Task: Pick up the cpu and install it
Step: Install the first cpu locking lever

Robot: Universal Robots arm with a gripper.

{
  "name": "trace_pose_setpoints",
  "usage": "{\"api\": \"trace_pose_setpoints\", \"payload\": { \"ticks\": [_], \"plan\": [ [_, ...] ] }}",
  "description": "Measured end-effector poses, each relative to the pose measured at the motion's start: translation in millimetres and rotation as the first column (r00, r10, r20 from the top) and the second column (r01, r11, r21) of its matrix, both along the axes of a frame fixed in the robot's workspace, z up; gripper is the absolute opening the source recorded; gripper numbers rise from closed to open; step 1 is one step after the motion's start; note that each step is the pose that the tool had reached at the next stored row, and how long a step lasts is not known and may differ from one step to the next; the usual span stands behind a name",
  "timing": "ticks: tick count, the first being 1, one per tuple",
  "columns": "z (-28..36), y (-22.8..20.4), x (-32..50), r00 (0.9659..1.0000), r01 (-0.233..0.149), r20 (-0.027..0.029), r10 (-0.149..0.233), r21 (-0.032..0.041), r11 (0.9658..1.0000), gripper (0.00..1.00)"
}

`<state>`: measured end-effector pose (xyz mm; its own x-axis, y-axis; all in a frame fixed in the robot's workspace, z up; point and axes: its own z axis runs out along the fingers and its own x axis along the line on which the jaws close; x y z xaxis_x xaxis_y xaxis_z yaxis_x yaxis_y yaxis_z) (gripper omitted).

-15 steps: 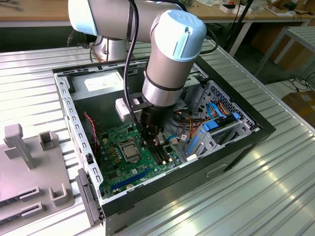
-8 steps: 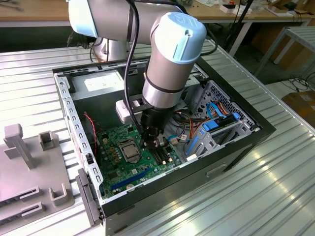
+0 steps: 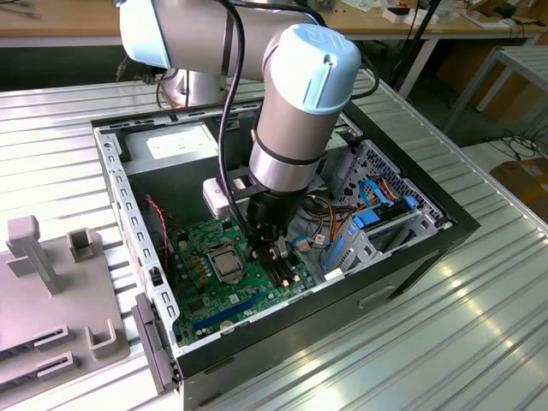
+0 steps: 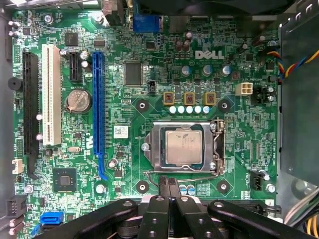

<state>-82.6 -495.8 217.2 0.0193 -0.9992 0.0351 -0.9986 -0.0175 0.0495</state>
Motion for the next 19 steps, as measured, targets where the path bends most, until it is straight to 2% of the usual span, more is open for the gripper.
{"api": "trace_pose_setpoints", "payload": {
  "ticks": [7, 14, 19],
  "plan": [
    [-5.5, -0.9, 0.1, 1.0000, -0.005, 0.0001, 0.005, -0.0059, 1.0000, 0.11],
    [-7.5, -1.1, 1.2, 0.9999, -0.011, -0.0002, 0.011, -0.0181, 0.9998, 0.11],
    [-8.0, -1.2, 2.9, 0.9999, -0.013, 0.0004, 0.013, -0.0188, 0.9997, 0.11]
  ]
}}
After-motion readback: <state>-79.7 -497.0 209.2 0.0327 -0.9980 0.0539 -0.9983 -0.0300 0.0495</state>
